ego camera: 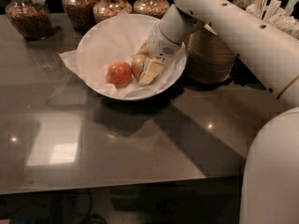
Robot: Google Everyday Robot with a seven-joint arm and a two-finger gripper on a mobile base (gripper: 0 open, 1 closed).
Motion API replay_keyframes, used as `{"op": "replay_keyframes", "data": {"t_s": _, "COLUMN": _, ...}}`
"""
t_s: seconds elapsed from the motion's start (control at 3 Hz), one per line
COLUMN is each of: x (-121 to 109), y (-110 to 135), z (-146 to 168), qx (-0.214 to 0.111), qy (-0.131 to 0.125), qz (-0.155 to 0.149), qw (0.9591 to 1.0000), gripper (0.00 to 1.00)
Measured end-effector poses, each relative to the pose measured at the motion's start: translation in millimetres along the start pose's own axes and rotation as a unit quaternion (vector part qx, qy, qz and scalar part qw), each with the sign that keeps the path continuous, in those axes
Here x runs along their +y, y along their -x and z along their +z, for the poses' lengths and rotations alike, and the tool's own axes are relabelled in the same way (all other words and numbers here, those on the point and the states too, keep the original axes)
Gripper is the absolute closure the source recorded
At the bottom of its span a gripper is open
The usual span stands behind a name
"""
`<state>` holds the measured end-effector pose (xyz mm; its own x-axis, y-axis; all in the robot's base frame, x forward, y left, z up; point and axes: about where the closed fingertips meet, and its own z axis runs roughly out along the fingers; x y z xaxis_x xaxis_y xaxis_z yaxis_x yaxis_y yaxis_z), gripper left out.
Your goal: Pick apple from white bowl
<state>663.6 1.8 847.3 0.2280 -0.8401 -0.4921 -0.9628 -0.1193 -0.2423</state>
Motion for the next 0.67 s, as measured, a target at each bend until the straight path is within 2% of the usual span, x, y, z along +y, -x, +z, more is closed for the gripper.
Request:
{"op": "replay_keyframes", "data": {"t_s": 0.33, "x": 0.0, "y": 0.0, "z": 0.0, "qx": 0.000, "qy": 0.000, "qz": 0.000, "qw": 1.0000, "gripper": 0.55}}
{"op": "replay_keyframes", "data": {"t_s": 0.67, "x": 0.0, "y": 0.0, "z": 0.1, "qx": 0.000, "qy": 0.000, "qz": 0.000, "qw": 1.0000, "gripper": 0.79}}
